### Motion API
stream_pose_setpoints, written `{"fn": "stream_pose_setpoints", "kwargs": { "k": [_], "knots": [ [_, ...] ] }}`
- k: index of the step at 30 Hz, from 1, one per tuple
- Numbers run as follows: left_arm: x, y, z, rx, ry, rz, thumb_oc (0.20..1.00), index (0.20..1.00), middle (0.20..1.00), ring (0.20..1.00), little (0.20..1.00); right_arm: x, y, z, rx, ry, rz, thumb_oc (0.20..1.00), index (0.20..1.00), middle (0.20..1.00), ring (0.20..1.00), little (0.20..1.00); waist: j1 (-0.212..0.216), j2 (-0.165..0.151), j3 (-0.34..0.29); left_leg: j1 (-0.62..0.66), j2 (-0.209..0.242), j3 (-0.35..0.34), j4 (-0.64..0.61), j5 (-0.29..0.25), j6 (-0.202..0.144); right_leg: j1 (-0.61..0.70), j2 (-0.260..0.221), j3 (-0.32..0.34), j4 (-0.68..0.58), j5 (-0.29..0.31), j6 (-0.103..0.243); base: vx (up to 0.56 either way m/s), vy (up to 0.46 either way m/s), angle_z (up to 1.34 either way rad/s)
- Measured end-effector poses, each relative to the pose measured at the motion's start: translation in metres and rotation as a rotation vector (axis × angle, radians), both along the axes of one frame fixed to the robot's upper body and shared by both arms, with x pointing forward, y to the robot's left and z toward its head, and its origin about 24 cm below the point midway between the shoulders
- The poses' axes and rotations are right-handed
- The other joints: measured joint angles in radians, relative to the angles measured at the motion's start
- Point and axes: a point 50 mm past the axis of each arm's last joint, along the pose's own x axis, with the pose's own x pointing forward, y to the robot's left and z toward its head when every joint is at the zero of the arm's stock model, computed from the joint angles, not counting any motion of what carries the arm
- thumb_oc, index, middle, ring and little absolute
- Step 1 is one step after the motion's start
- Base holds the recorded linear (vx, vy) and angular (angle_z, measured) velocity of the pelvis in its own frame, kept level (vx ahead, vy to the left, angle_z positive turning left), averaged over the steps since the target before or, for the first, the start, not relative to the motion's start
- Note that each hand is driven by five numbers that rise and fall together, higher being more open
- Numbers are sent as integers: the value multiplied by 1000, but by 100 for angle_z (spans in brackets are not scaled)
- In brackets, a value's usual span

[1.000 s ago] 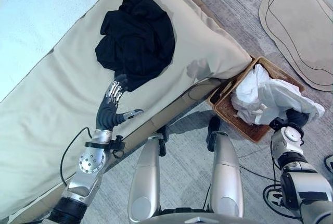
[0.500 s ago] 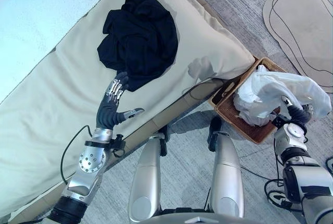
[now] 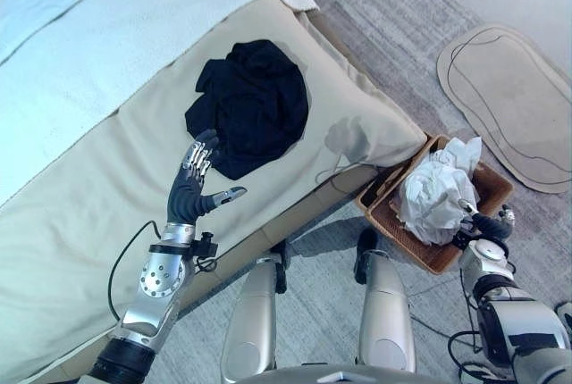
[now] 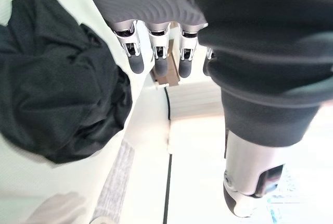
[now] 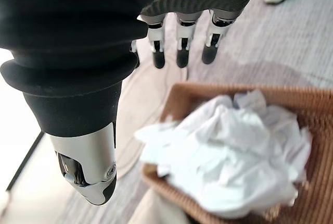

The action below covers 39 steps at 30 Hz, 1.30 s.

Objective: Pick up clothes into the bucket

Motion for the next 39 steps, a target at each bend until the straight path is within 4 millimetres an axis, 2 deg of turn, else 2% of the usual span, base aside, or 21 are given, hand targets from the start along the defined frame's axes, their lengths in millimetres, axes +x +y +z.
{"fn": "stream_pose_setpoints", "kwargs": {
  "k": [3,5,6,8,10,12,13,17,20,21,24,25,26,29,31,36,39],
  "knots": [
    [3,8,-12,53,40,64,1000,1000,1000,1000,1000,-11,21,-11,6,-29,75,1000,1000,1000,1000,1000,-2,-7,-22,44,-2,-26,-55,19,-5,64,2,-42,-46,2,4,102,4,23],
    [7,15,-25,161,87,130,1000,1000,1000,1000,1000,-16,36,-4,-13,-120,151,1000,1000,1000,1000,1000,-3,-9,-25,79,-2,-44,-78,30,-5,114,6,-67,-77,7,9,102,21,21],
    [4,19,-36,200,128,162,1000,1000,1000,1000,1000,-19,44,-4,-28,-136,201,1000,1000,1000,1000,1000,-17,-27,-33,92,0,-45,-83,27,-4,129,9,-71,-91,7,9,95,26,9],
    [3,26,-56,186,216,242,1000,1000,1000,1000,1000,-22,60,11,-54,-232,313,1000,1000,1000,1000,1000,-18,-40,-42,119,5,-43,-104,32,-6,164,18,-76,-138,23,14,97,46,-5],
    [-1,31,-76,191,311,283,1000,1000,1000,1000,1000,-24,72,9,-55,-236,395,1000,1000,1000,1000,1000,-24,-68,-58,143,11,-38,-115,33,-7,197,30,-76,-175,35,18,69,56,-15],
    [-3,36,-82,214,347,299,1000,1000,1000,1000,1000,-28,79,3,-43,-213,437,1000,1000,1000,1000,1000,-27,-99,-78,154,14,-26,-130,33,-7,207,33,-74,-203,45,18,25,77,-12],
    [3,37,-80,280,336,300,1000,1000,1000,1000,1000,-29,80,2,-47,-207,452,1000,1000,1000,1000,1000,-24,-109,-83,151,14,-20,-132,34,-6,208,35,-72,-217,57,20,-11,50,-7],
    [29,42,-64,509,258,315,1000,1000,1000,1000,1000,-26,88,3,-91,-185,555,1000,1000,1000,1000,1000,-32,-113,-83,125,4,-12,-122,33,-5,194,37,-57,-252,89,30,-37,66,-11],
    [52,48,-41,663,154,348,1000,1000,1000,1000,1000,-18,98,7,-121,-196,620,1000,1000,1000,1000,1000,-46,-122,-65,94,4,12,-111,35,-4,169,40,-37,-282,122,37,-60,80,-21],
    [58,52,-32,762,115,357,1000,1000,1000,1000,1000,-15,100,13,-136,-219,634,1000,1000,1000,1000,1000,-54,-125,-53,73,4,20,-102,35,-4,152,41,-27,-295,135,40,-40,39,-19],
    [75,64,-13,918,51,432,1000,1000,1000,1000,1000,-11,94,21,-176,-236,647,1000,1000,1000,1000,1000,-90,-134,22,46,4,38,-76,34,-4,138,42,-9,-319,168,43,-91,51,-18],
    [79,64,-8,955,34,440,1000,1000,1000,1000,1000,-11,92,22,-184,-236,648,1000,1000,1000,1000,1000,-90,-134,29,27,4,38,-67,34,-4,120,42,-7,-317,172,42,-132,43,-8],
    [88,68,7,1016,-16,478,1000,1000,1000,1000,1000,-8,90,28,-212,-249,658,1000,1000,1000,1000,1000,-89,-136,61,-13,6,37,-49,33,-2,85,46,-2,-311,179,44,-71,25,-8],
    [99,81,32,1097,-71,580,1000,1000,1000,1000,1000,0,89,39,-256,-280,677,1000,1000,1000,1000,1000,-116,-144,138,-78,11,39,-9,33,-1,27,48,6,-292,193,39,-63,32,-6],
    [104,84,36,1151,-70,616,1000,1000,1000,1000,1000,2,90,42,-261,-293,678,1000,1000,1000,1000,1000,-137,-145,160,-111,12,42,16,28,3,-4,48,15,-277,196,38,-55,40,-8],
    [106,85,46,1190,-118,662,1000,1000,1000,1000,1000,1,90,46,-276,-311,684,1000,1000,1000,1000,1000,-142,-147,174,-180,20,45,74,9,8,-81,49,35,-220,187,30,-20,21,-8],
    [106,89,47,1216,-114,685,1000,1000,1000,1000,1000,2,91,49,-284,-324,690,1000,1000,1000,1000,1000,-146,-148,174,-218,31,52,128,-25,9,-125,52,50,-170,159,27,38,7,-9]
  ]
}}
